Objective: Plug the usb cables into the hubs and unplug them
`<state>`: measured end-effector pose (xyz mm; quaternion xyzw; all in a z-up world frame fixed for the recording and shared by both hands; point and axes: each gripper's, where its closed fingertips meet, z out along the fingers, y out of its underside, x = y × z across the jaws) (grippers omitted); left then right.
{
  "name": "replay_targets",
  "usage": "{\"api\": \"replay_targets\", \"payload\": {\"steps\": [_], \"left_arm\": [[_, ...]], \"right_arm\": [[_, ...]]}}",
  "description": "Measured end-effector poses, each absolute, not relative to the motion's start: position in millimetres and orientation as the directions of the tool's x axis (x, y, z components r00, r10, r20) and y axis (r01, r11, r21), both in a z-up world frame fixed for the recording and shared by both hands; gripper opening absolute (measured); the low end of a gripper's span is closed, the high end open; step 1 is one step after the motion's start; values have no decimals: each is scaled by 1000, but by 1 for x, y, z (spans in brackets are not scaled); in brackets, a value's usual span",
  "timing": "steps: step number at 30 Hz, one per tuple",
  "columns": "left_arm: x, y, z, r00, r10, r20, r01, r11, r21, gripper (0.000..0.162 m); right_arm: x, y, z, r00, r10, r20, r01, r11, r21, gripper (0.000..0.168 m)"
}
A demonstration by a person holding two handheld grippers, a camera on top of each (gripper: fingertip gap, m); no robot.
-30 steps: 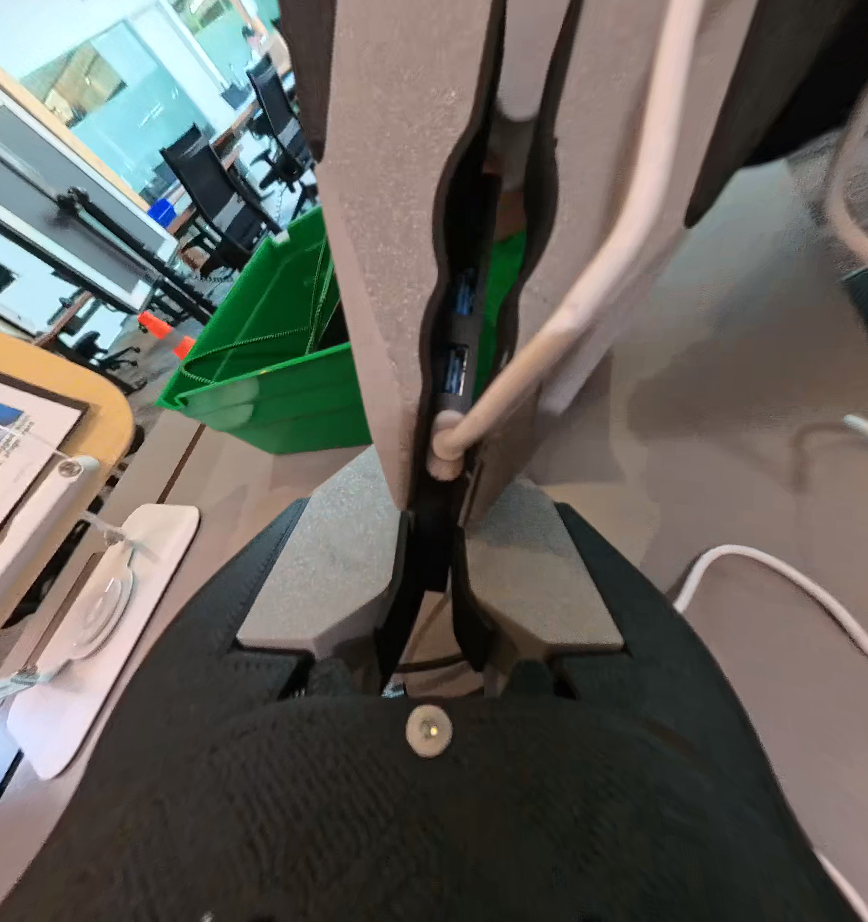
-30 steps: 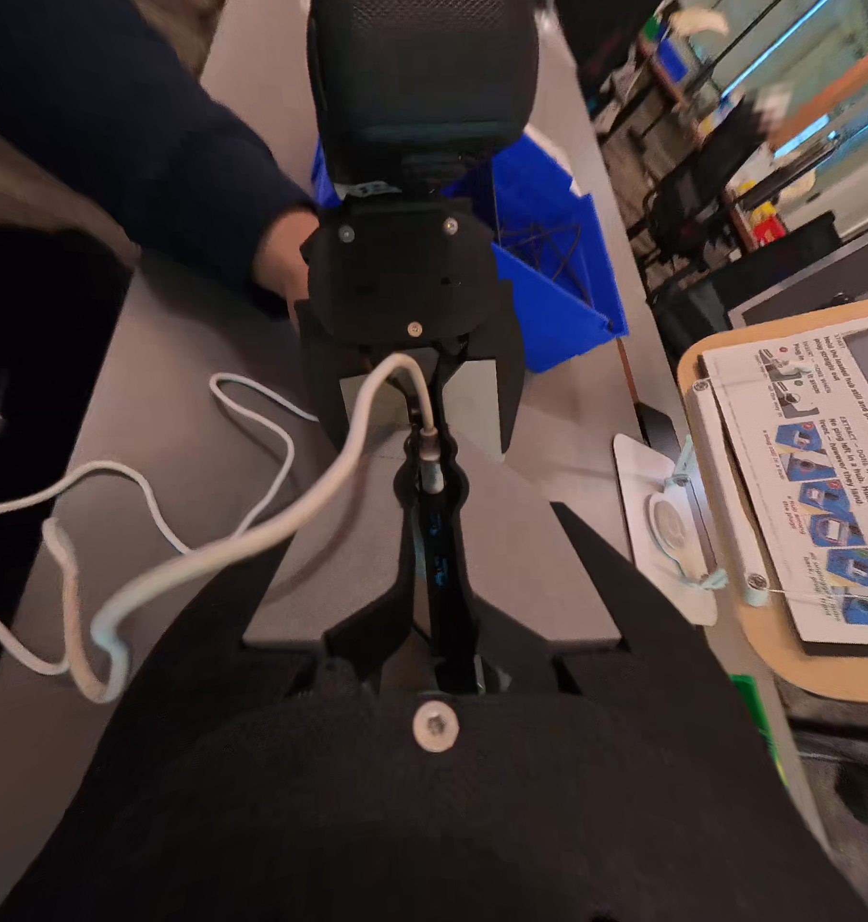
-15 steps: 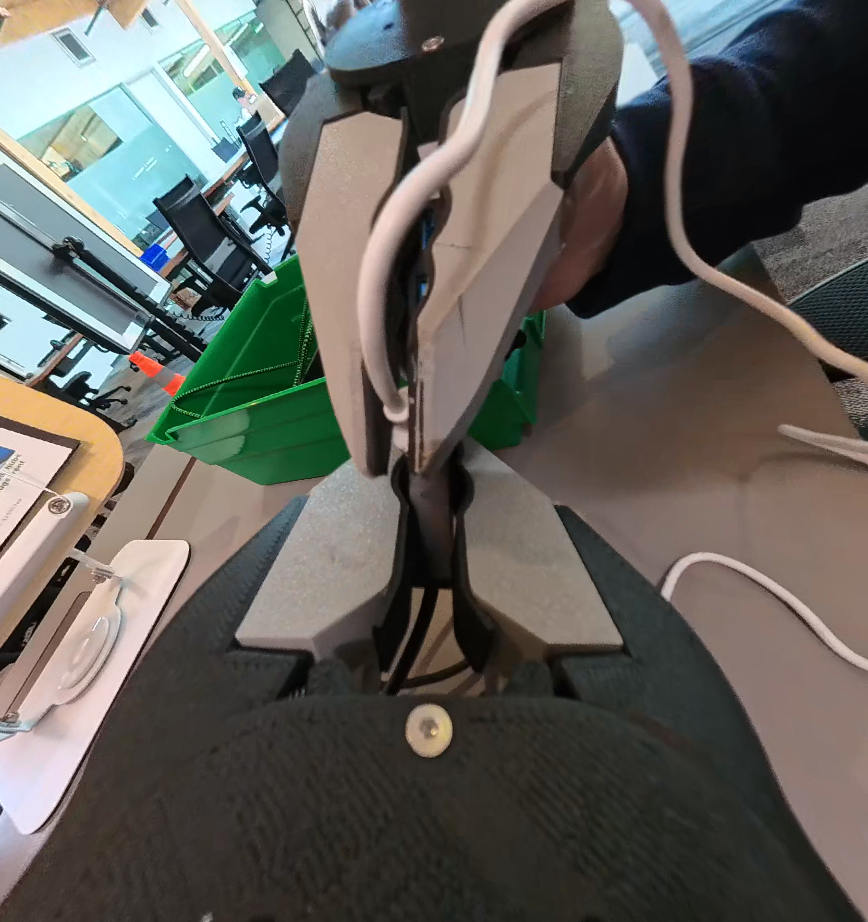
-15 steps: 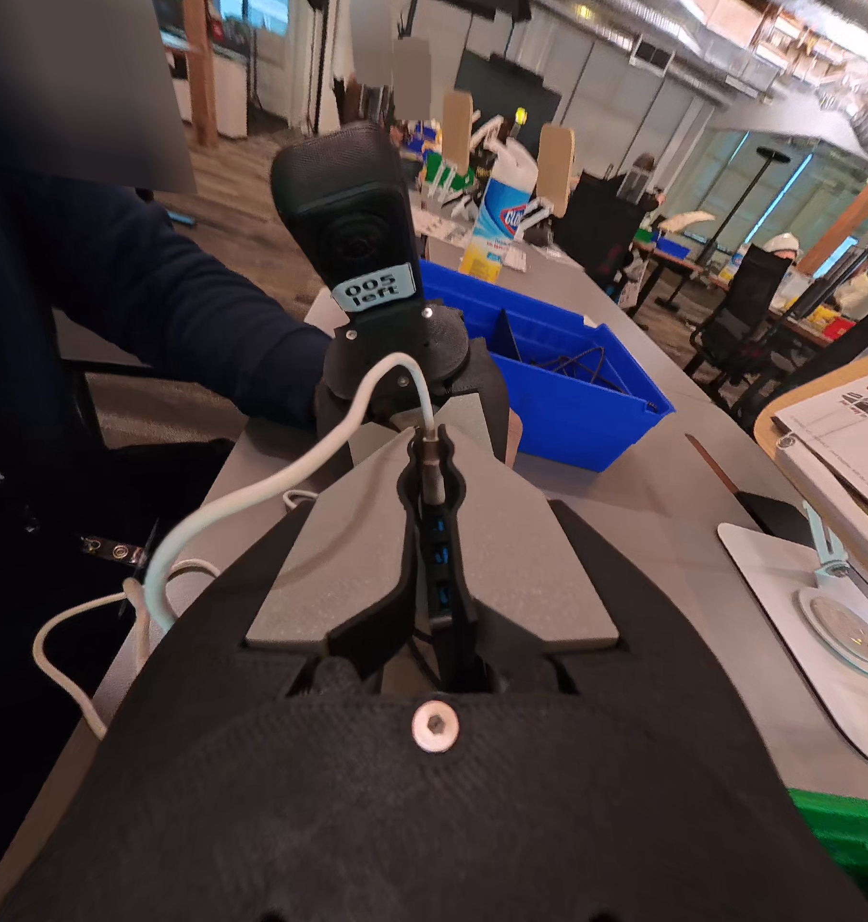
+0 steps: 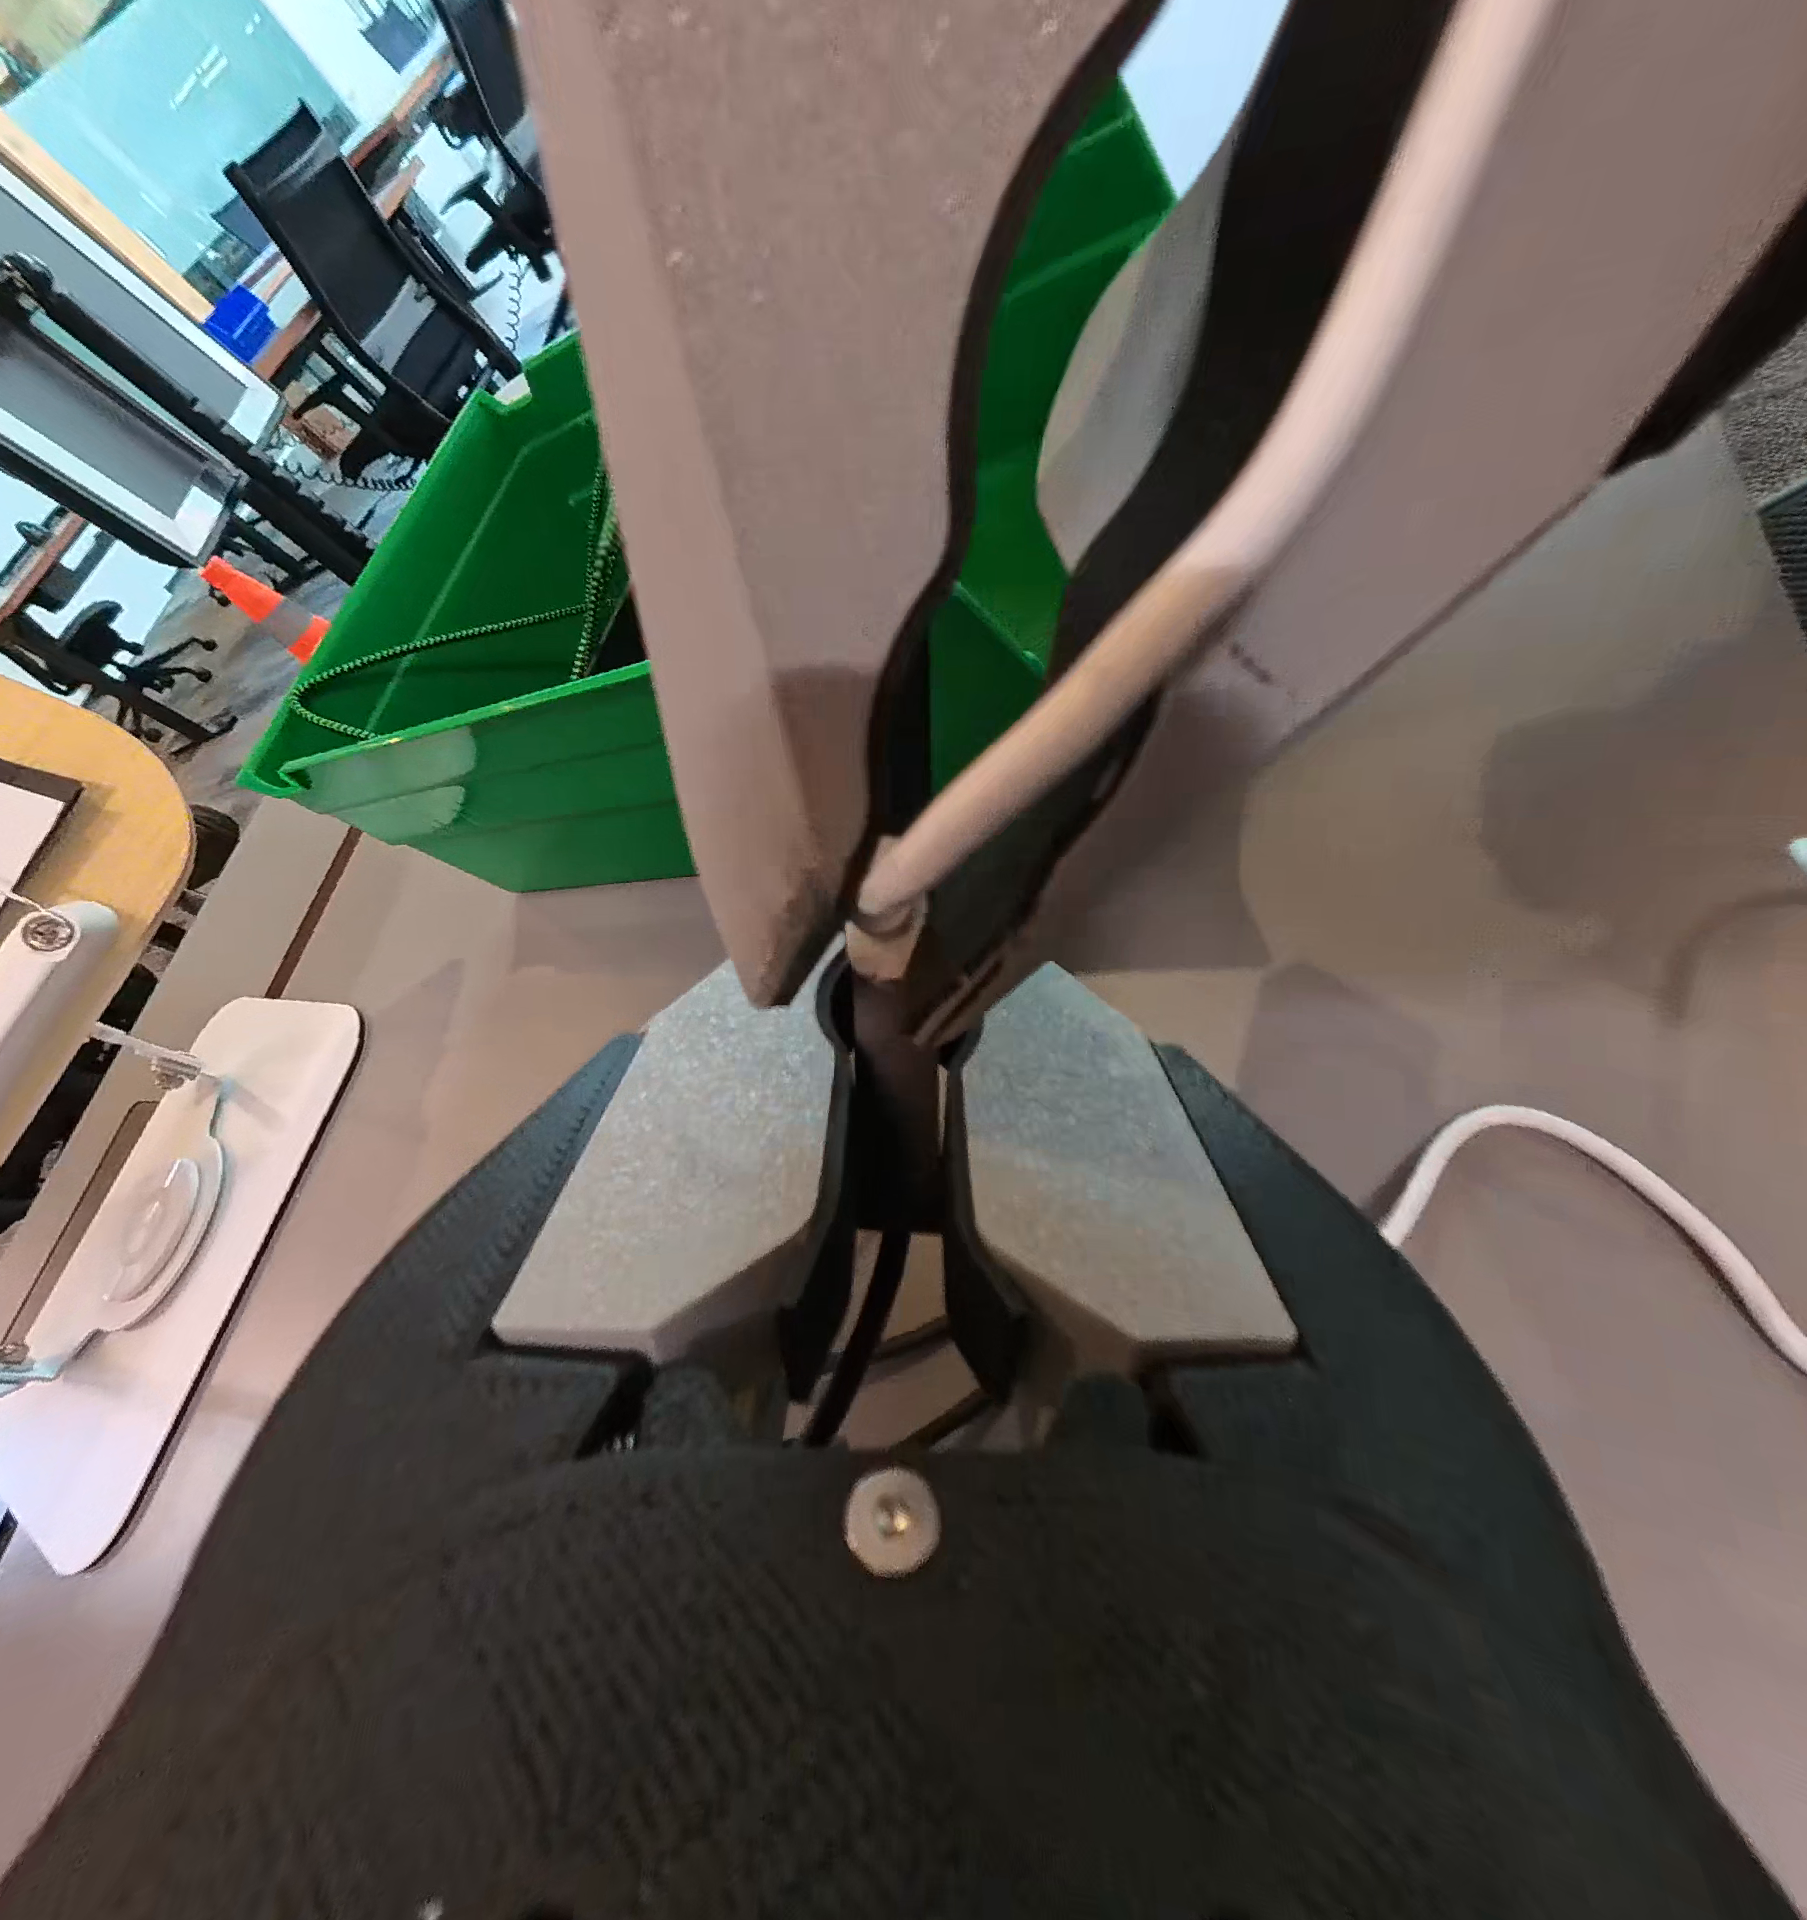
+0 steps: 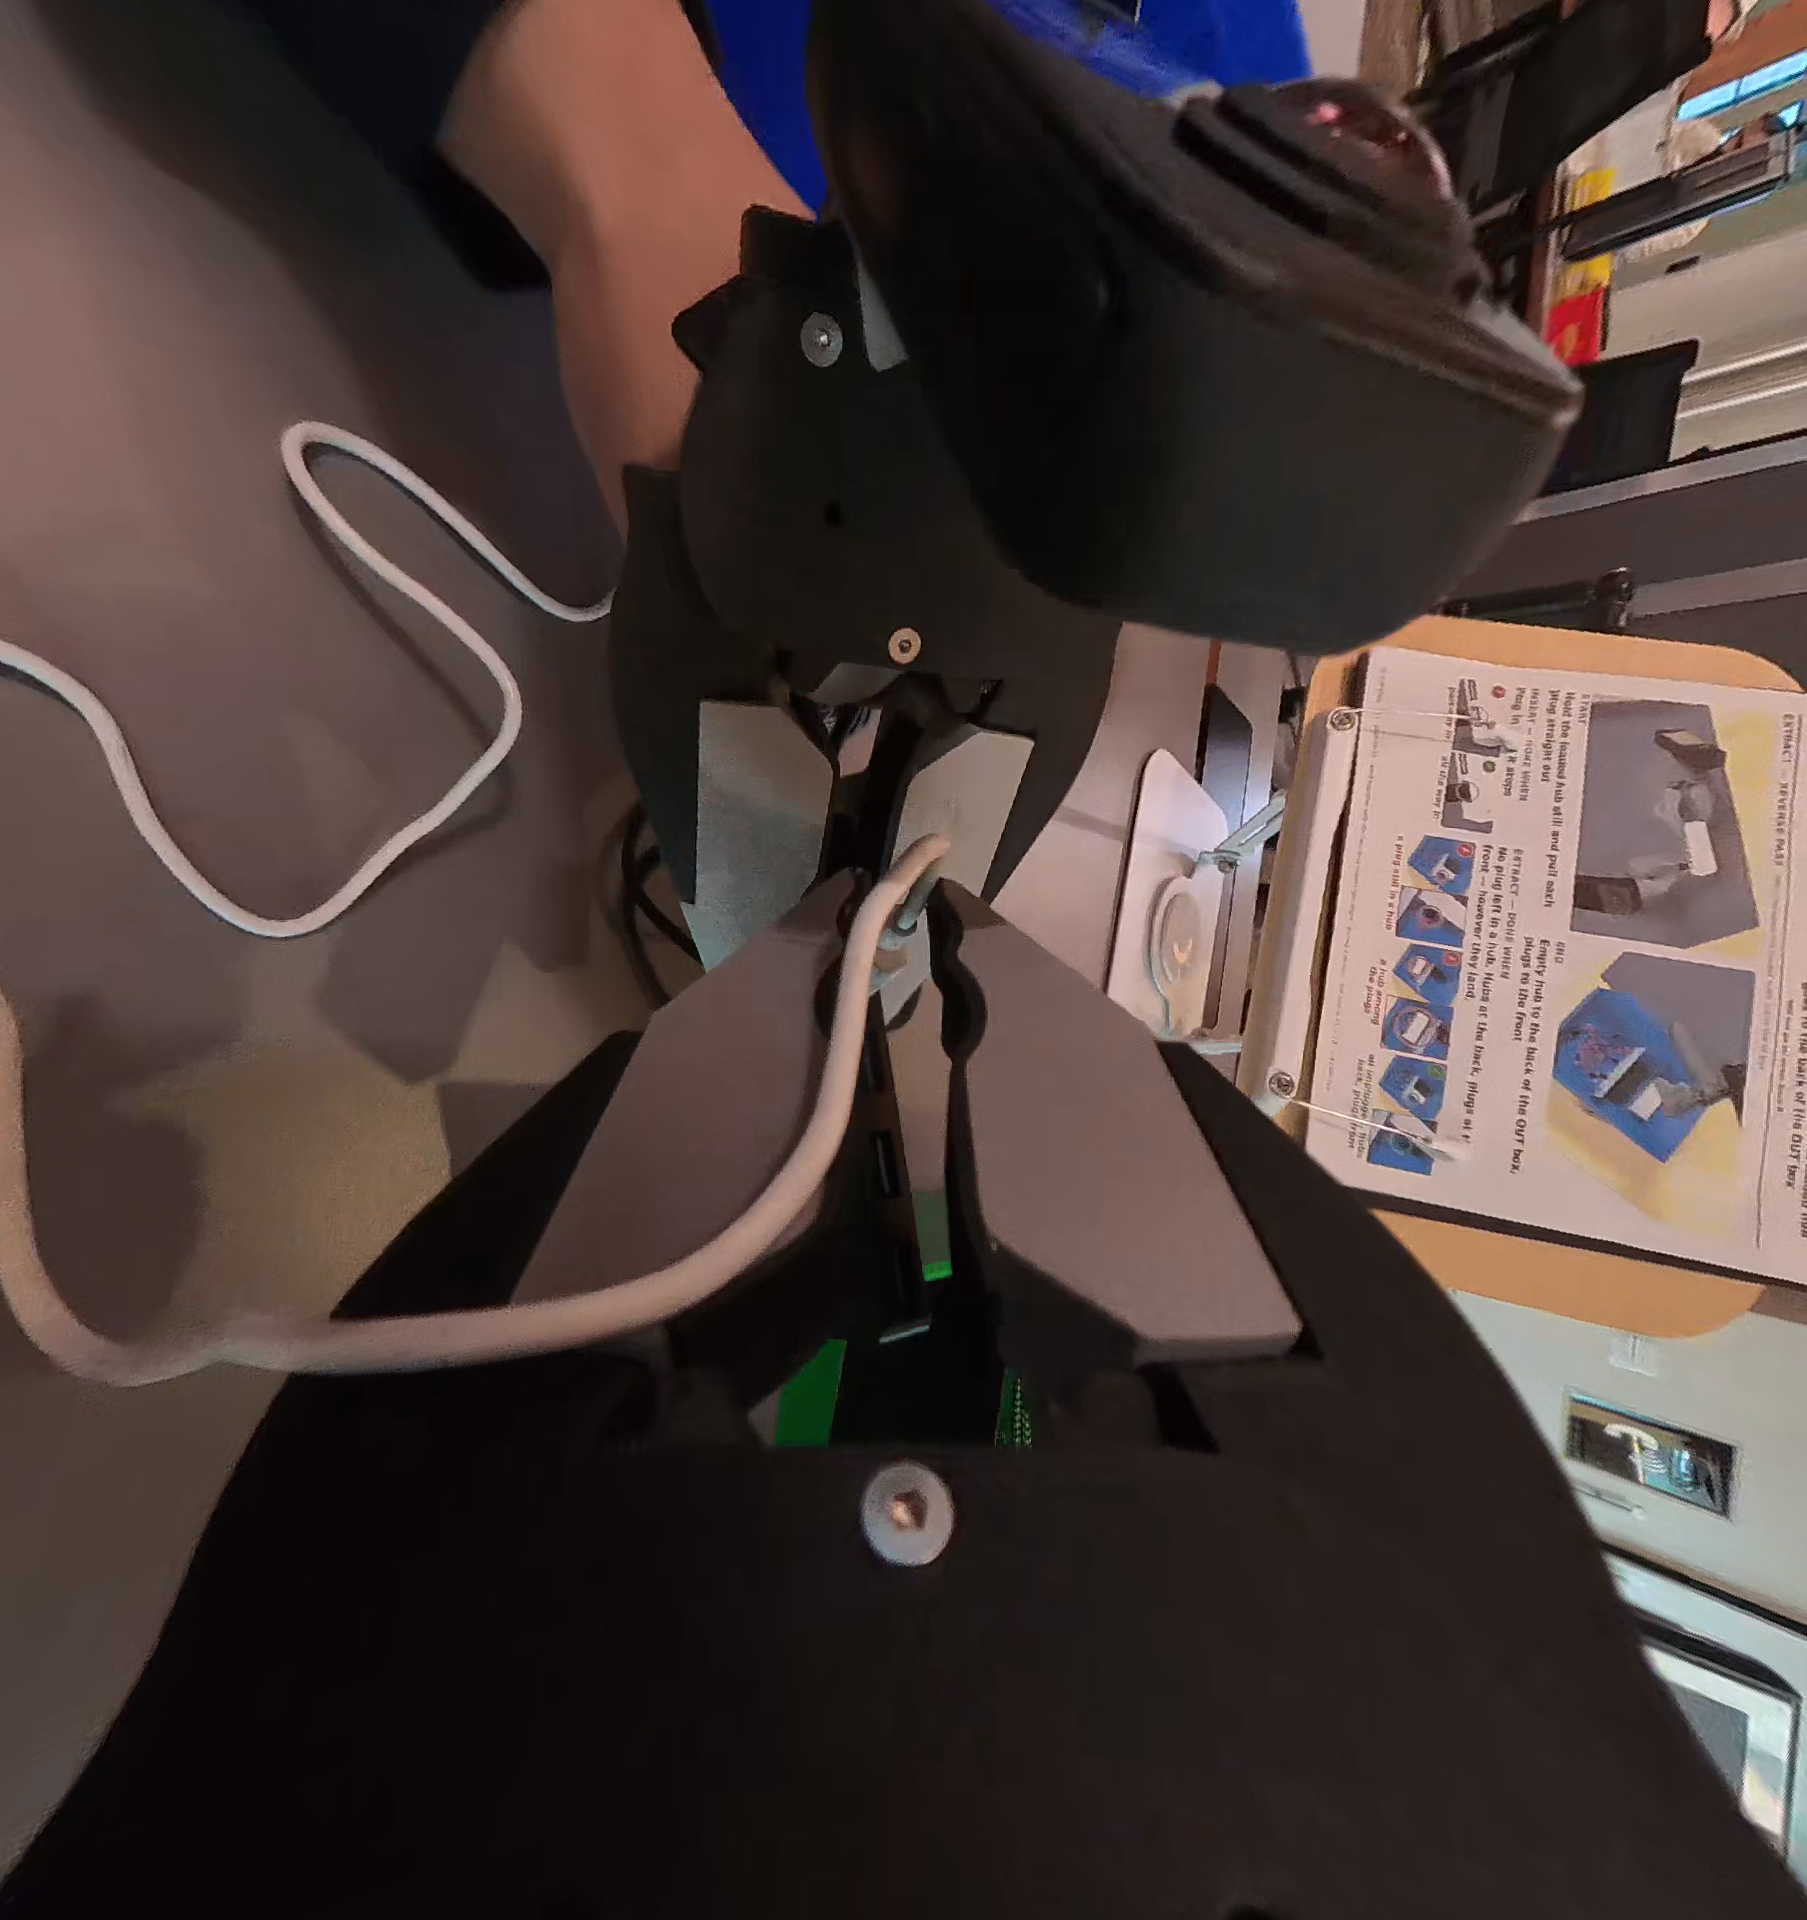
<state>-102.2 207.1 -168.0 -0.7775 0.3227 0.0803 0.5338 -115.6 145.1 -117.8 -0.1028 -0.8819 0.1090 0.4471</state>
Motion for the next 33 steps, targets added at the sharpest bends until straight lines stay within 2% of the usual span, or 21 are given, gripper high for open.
{"api": "replay_targets", "payload": {"steps": [4,6,9,12,19,22,28,33], "left_arm": [[-97,206,-173,768,-448,-458,-596,-235,-768,6],[-94,205,-176,752,-461,-471,-614,-230,-755,6],[-93,204,-170,760,-461,-457,-596,-214,-774,6],[-99,203,-165,780,-450,-435,-567,-214,-796,8],[-98,203,-170,785,-474,-399,-550,-237,-801,7],[-98,203,-169,787,-471,-399,-547,-233,-804,7],[-98,204,-171,787,-474,-395,-548,-241,-801,6],[-100,205,-173,784,-472,-403,-557,-249,-792,7]], "right_arm": [[-112,146,-121,-628,271,729,112,959,-260,11],[-108,145,-124,-680,302,669,141,948,-284,8],[-102,154,-135,-758,389,524,244,913,-326,26],[-111,164,-138,-741,418,525,255,899,-356,11],[-111,159,-133,-739,420,527,211,887,-412,12],[-108,155,-124,-746,432,507,195,870,-454,7],[-111,155,-128,-766,396,507,197,895,-401,7],[-112,156,-135,-793,325,516,201,938,-282,8]]}}
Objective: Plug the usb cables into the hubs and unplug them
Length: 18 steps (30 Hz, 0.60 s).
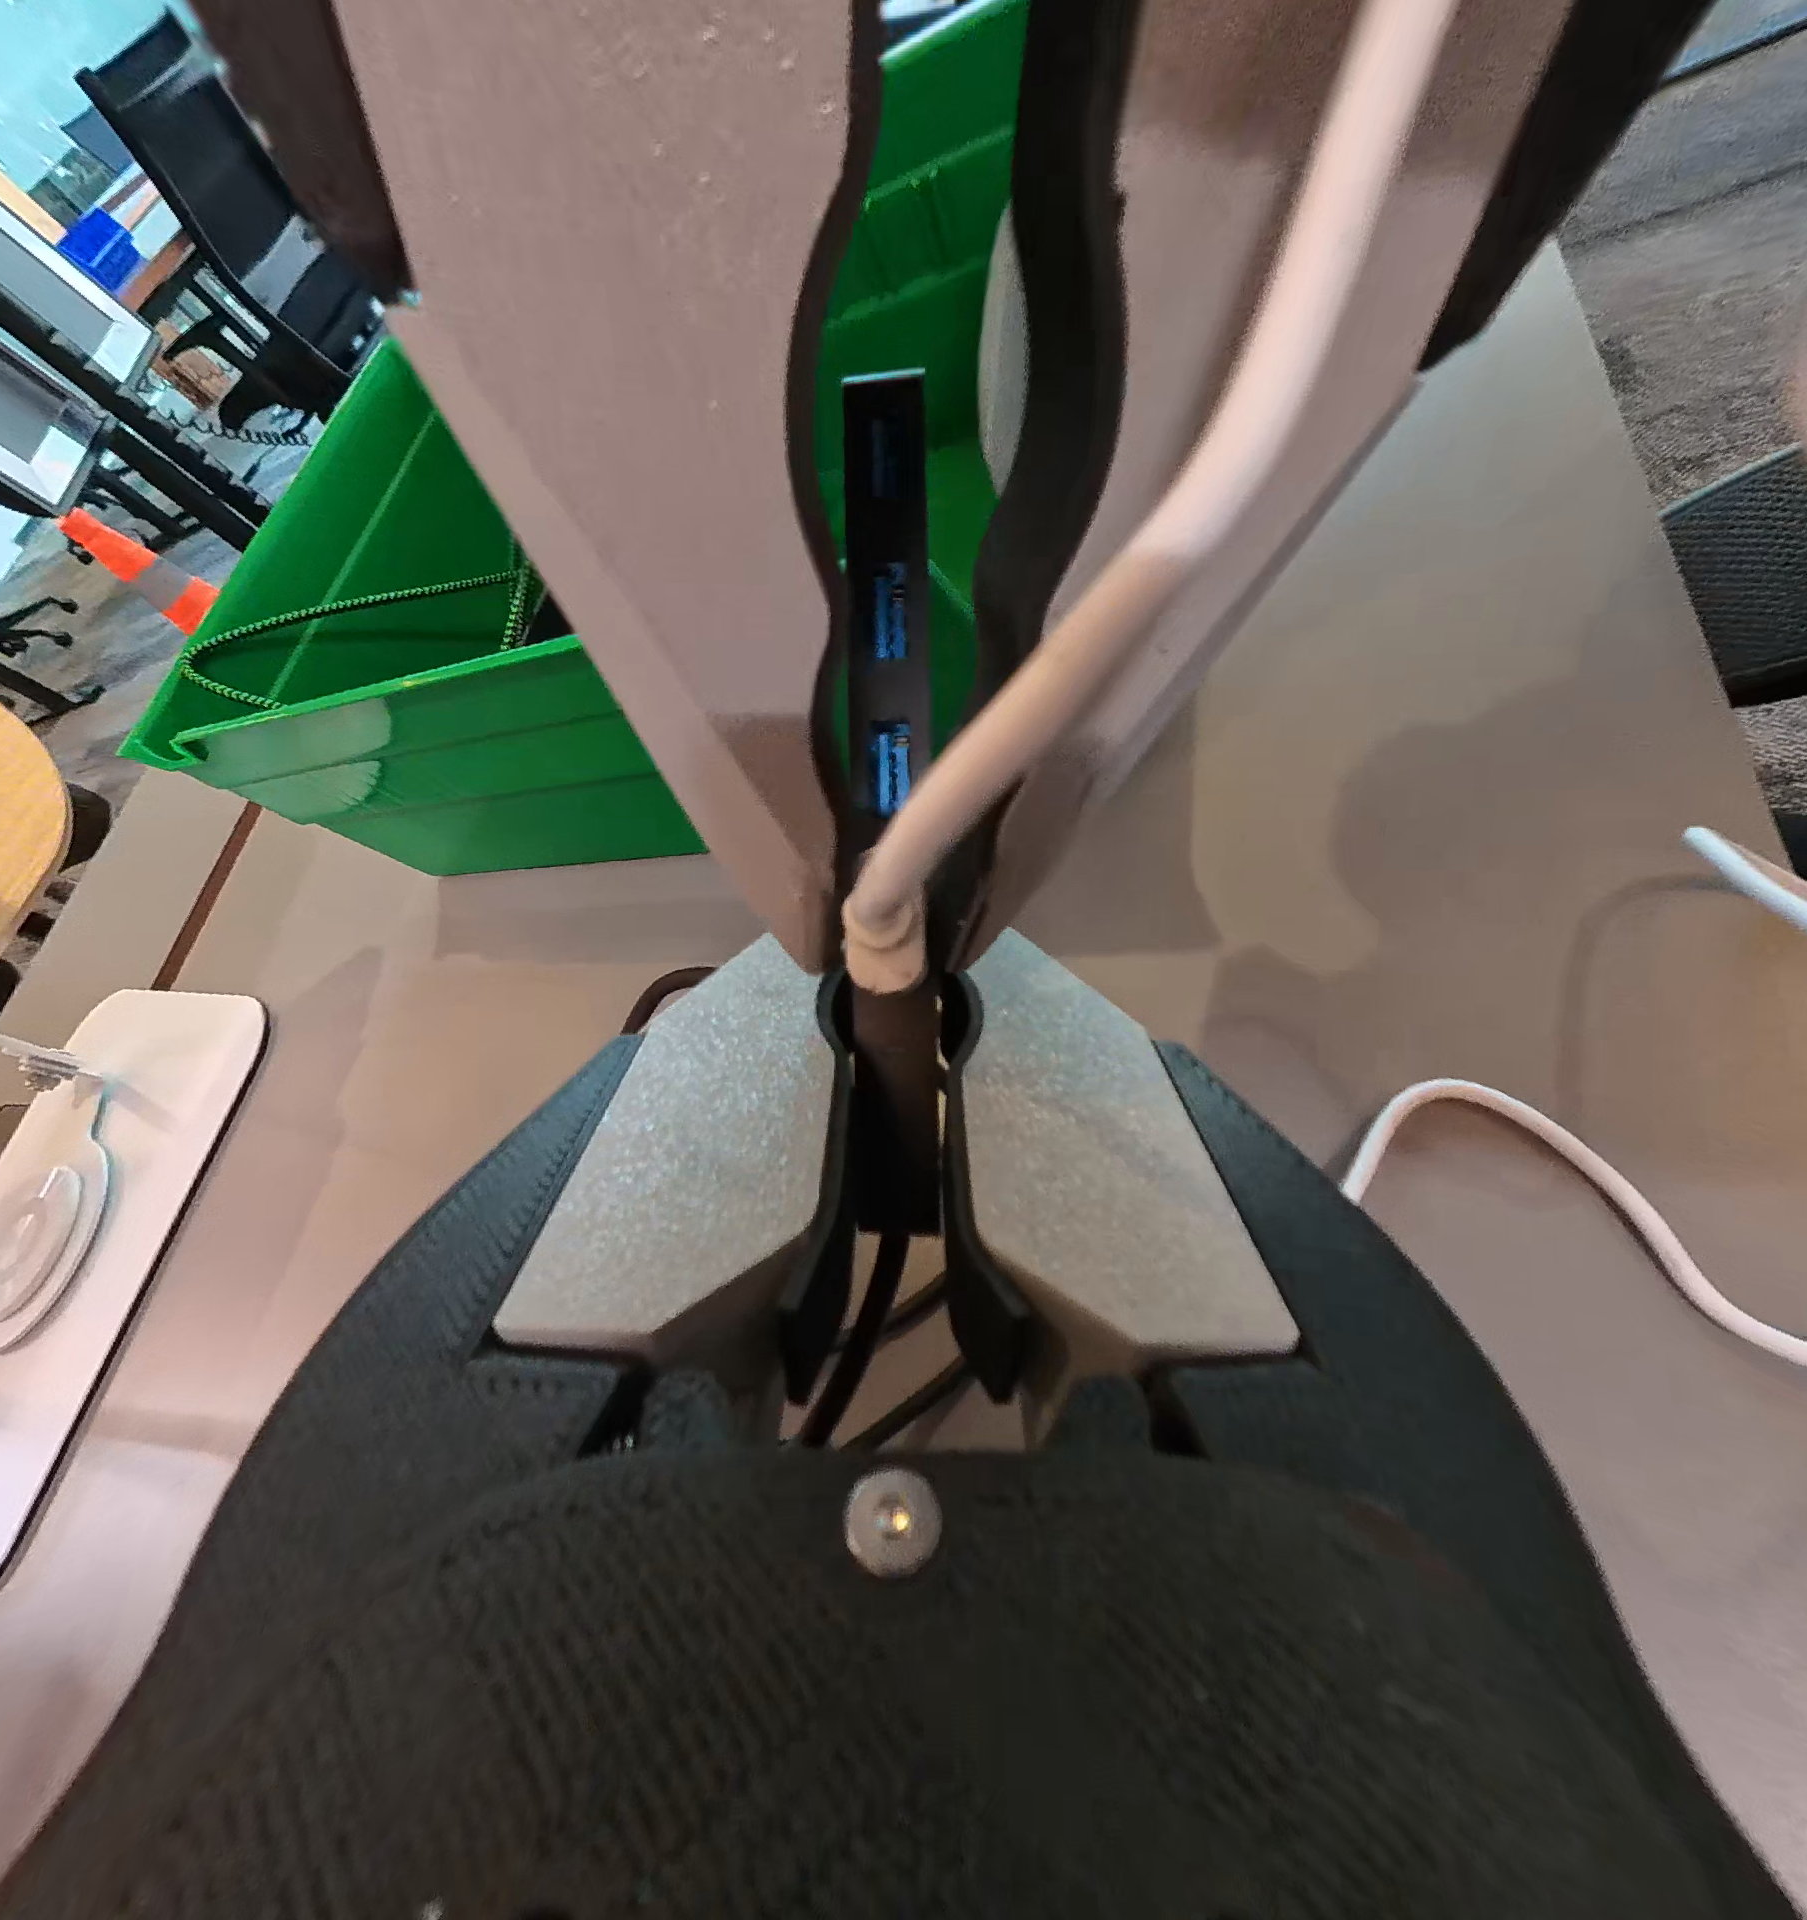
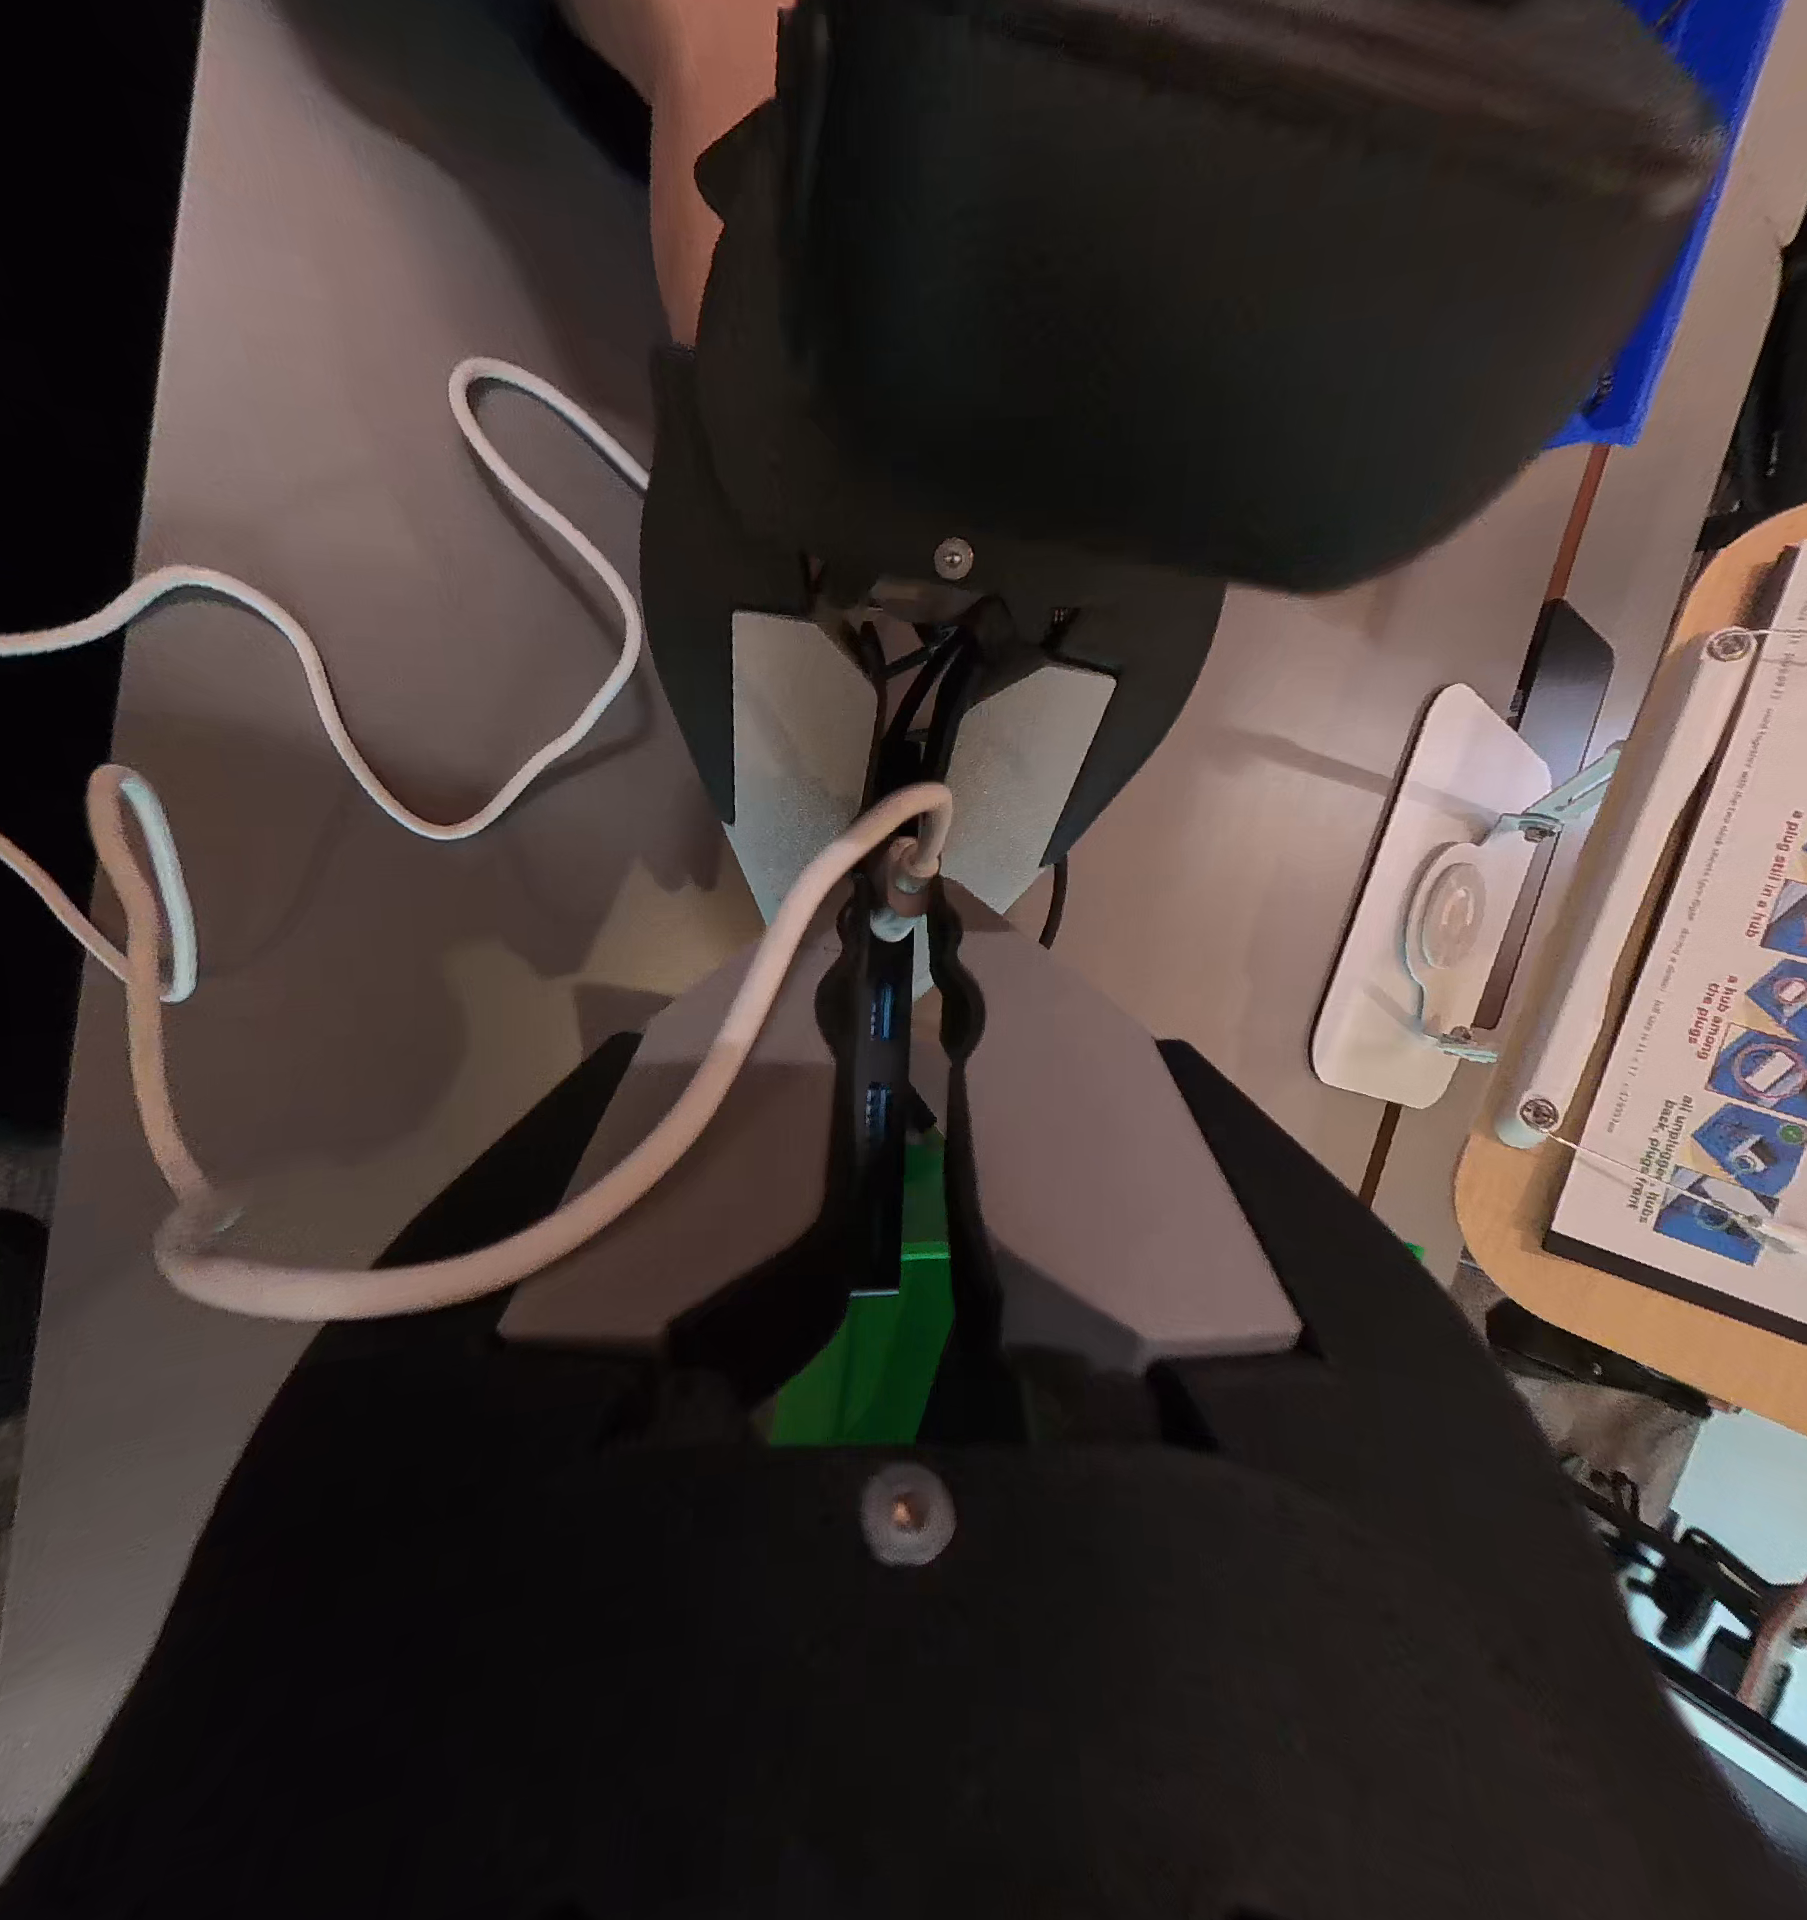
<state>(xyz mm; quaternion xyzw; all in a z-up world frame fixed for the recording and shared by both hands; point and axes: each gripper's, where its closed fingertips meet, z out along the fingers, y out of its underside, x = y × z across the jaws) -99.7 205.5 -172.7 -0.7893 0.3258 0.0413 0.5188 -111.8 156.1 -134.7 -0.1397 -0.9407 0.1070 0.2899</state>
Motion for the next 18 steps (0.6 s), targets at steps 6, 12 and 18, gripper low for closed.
{"api": "replay_targets", "payload": {"steps": [6,12,18], "left_arm": [[-107,211,-172,783,-404,-474,-593,-252,-765,6],[-117,219,-172,745,-344,-571,-660,-261,-704,7],[-130,228,-174,805,-330,-493,-590,-357,-724,7]], "right_arm": [[-114,156,-139,-804,277,526,188,958,-218,6],[-119,162,-143,-777,249,578,168,967,-191,6],[-129,173,-141,-730,224,646,165,975,-152,5]]}}
